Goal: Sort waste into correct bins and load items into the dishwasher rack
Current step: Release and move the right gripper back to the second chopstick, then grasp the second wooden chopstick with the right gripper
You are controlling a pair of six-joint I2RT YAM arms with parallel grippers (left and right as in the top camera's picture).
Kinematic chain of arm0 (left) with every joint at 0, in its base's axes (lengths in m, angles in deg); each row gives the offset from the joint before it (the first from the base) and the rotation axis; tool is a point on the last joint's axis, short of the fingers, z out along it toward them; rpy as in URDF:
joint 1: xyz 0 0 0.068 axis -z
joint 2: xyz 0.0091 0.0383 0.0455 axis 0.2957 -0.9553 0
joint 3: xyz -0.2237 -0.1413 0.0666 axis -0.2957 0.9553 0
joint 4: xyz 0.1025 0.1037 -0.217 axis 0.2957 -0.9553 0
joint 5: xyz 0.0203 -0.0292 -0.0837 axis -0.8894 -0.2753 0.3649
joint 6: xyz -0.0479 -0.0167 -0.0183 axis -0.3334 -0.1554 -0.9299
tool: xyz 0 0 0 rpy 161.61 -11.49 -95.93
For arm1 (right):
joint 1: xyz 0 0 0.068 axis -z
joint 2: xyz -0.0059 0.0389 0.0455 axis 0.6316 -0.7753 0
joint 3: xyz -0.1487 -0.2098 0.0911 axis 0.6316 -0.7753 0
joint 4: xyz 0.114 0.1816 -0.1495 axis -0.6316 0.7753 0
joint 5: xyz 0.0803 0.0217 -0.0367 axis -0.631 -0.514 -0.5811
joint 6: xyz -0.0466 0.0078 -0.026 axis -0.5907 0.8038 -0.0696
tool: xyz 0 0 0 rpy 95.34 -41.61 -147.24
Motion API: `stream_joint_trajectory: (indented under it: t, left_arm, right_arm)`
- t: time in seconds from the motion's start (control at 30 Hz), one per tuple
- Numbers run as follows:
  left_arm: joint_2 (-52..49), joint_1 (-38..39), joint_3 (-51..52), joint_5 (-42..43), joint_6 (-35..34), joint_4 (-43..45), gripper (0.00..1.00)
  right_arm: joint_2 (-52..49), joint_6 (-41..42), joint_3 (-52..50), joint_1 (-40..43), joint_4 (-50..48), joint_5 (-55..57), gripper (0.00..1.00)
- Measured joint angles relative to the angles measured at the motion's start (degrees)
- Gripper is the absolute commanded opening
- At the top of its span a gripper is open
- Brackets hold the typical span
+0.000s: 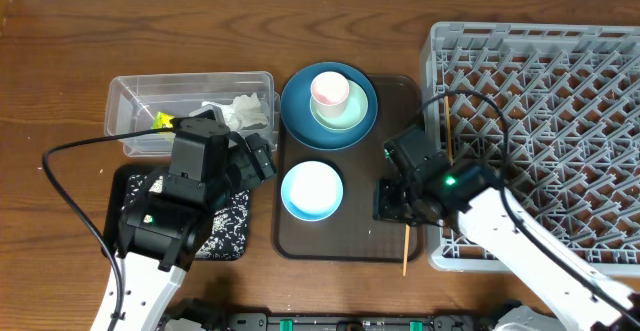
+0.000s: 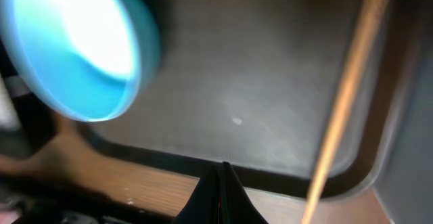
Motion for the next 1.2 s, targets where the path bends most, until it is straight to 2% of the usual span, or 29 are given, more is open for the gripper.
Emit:
stream_joint_trajectory:
  t: [0.13, 0.4, 0.5, 0.63, 0.8, 1.2]
  left_arm:
    - [0.0, 0.0, 0.0, 0.0, 0.0, 0.0, 0.91]
    - [0.0, 0.0, 0.0, 0.0, 0.0, 0.0, 0.91]
    - [0.0, 0.0, 0.0, 0.0, 0.0, 0.0, 0.91]
    - [0.0, 0.0, 0.0, 0.0, 0.0, 0.0, 0.91]
    - [0.0, 0.0, 0.0, 0.0, 0.0, 0.0, 0.91]
    - [0.0, 0.0, 0.0, 0.0, 0.0, 0.0, 0.91]
  right_arm:
    - [-3.0, 4.1, 0.0, -1.3, 2.3, 4.6, 0.01]
    - [-6.5, 6.4, 0.0, -5.8, 3.0, 12.2, 0.02]
    - [-8.0, 7.2, 0.0, -7.4, 3.7, 14.7, 0.06]
    - [-10.2, 8.5, 0.0, -7.9, 4.6, 17.0, 0.17]
    - [-13.0, 9.0, 0.0, -7.9, 4.7, 19.1, 0.22]
    - [-14.3, 9.5, 0.0, -7.9, 4.9, 21.9, 0.2]
